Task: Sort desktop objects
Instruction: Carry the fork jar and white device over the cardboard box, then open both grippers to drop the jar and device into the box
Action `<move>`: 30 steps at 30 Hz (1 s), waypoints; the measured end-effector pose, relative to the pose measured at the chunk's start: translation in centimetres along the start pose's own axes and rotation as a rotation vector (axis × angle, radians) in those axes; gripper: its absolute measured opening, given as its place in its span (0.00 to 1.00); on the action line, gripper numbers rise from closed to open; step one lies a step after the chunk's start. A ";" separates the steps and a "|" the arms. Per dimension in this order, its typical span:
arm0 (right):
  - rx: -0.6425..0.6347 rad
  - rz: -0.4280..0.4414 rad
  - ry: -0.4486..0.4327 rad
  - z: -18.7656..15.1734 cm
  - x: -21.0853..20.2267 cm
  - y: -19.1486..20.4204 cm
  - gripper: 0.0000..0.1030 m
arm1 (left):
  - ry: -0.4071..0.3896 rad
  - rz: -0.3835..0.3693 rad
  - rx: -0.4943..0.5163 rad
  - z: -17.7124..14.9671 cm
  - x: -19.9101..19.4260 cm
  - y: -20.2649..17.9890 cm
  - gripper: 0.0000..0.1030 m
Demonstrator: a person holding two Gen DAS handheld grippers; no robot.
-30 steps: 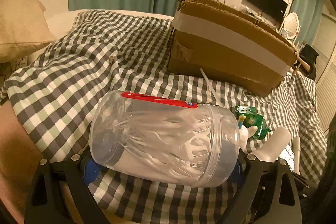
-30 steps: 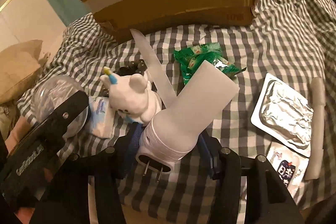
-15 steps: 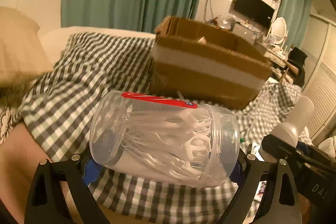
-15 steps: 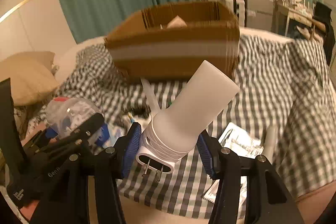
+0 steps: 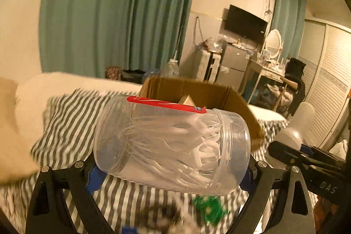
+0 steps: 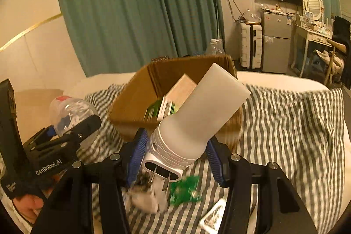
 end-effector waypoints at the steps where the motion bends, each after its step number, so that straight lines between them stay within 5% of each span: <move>1: -0.006 -0.005 -0.003 1.0 0.5 -0.3 0.51 | 0.001 0.001 0.007 0.7 0.6 -0.2 0.93; 8: -0.017 -0.018 0.024 5.4 7.0 -2.4 0.51 | 0.038 -0.015 0.006 4.3 7.4 -1.0 0.93; 17: 0.015 0.009 0.064 6.1 12.8 -5.4 0.53 | 0.101 -0.007 -0.043 4.6 15.1 0.6 0.93; 20: 0.021 -0.013 0.024 6.4 12.3 -5.8 0.76 | 0.116 -0.003 -0.078 4.2 15.5 1.1 0.94; 30: 0.049 -0.048 -0.055 5.0 5.2 -5.8 0.80 | 0.078 0.071 -0.015 4.0 9.8 1.0 1.00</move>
Point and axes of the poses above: each gripper's, at about its wrist camera, not at the fingertips, and x roughly the way its jaws point, y to its left, z to its top, the point moved 9 cm from there along x, roughly the way its jaws point, and after that the axes turned 6 degrees about y, right-handed, at the moved point
